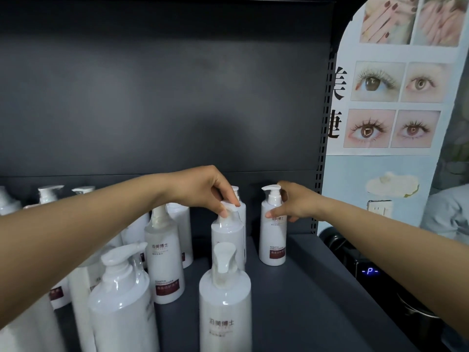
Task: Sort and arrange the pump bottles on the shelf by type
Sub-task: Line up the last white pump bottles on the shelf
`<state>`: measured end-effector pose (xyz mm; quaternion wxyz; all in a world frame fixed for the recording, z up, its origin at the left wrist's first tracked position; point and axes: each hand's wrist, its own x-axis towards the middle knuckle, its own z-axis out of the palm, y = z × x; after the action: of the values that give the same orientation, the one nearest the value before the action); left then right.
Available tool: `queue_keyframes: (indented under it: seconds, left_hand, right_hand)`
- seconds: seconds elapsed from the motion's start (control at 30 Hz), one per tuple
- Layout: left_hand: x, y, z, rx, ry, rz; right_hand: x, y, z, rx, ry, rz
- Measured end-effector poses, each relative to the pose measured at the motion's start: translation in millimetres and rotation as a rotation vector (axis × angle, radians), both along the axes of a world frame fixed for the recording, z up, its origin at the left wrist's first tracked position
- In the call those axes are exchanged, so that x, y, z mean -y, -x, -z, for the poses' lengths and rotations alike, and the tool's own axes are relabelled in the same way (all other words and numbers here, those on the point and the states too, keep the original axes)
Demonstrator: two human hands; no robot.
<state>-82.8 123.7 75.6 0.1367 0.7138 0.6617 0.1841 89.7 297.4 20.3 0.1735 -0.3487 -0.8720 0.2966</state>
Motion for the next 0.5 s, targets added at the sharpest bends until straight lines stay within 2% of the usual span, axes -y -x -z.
queue_keyframes:
  seconds: [0.13,0.23,0.4,0.5]
  left_hand:
    - [19,0,-7,0.052,0.05,-0.043]
    - [49,4,-16,0.041,-0.005,-0.086]
    - [120,10,-25,0.084,-0.007,-0.129]
    - [155,10,-16,0.004,-0.001,-0.181]
  right_hand:
    - [19,-16,-15,0.047,-0.12,0.055]
    - [56,-34,-34,-0.046,-0.153,0.054]
    - [147,-59,-58,-0.191,0.052,-0.195]
    - [197,-65,-53,-0.186,0.12,-0.259]
